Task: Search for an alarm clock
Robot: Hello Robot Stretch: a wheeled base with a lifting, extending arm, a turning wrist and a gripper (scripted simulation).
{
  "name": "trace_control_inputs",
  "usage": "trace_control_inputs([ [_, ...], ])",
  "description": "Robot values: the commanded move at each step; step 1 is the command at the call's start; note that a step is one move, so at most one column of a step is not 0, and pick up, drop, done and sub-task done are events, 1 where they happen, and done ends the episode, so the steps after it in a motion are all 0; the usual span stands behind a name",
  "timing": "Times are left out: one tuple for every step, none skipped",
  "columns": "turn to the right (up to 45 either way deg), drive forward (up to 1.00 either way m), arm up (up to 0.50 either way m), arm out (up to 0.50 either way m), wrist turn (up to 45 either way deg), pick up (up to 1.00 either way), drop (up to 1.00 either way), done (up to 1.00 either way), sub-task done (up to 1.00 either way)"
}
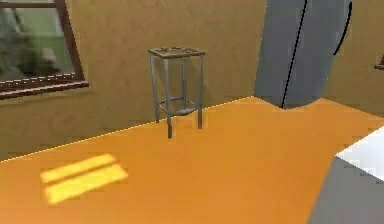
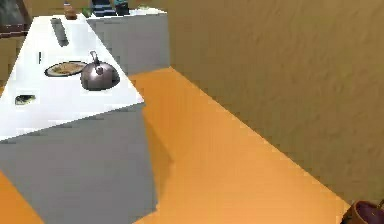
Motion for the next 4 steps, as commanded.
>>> trace_control_inputs([
  [-45.0, 0.00, 0.00, 0.00, 0.0, 0.00, 0.00, 0.00, 0.00],
  [-45.0, 0.00, 0.00, 0.00, 0.0, 0.00, 0.00, 0.00, 0.00],
  [-33.0, 0.00, 0.00, 0.00, 0.0, 0.00, 0.00, 0.00, 0.00],
  [0.0, 1.00, 0.00, 0.00, 0.0, 0.00, 0.00, 0.00, 0.00],
])
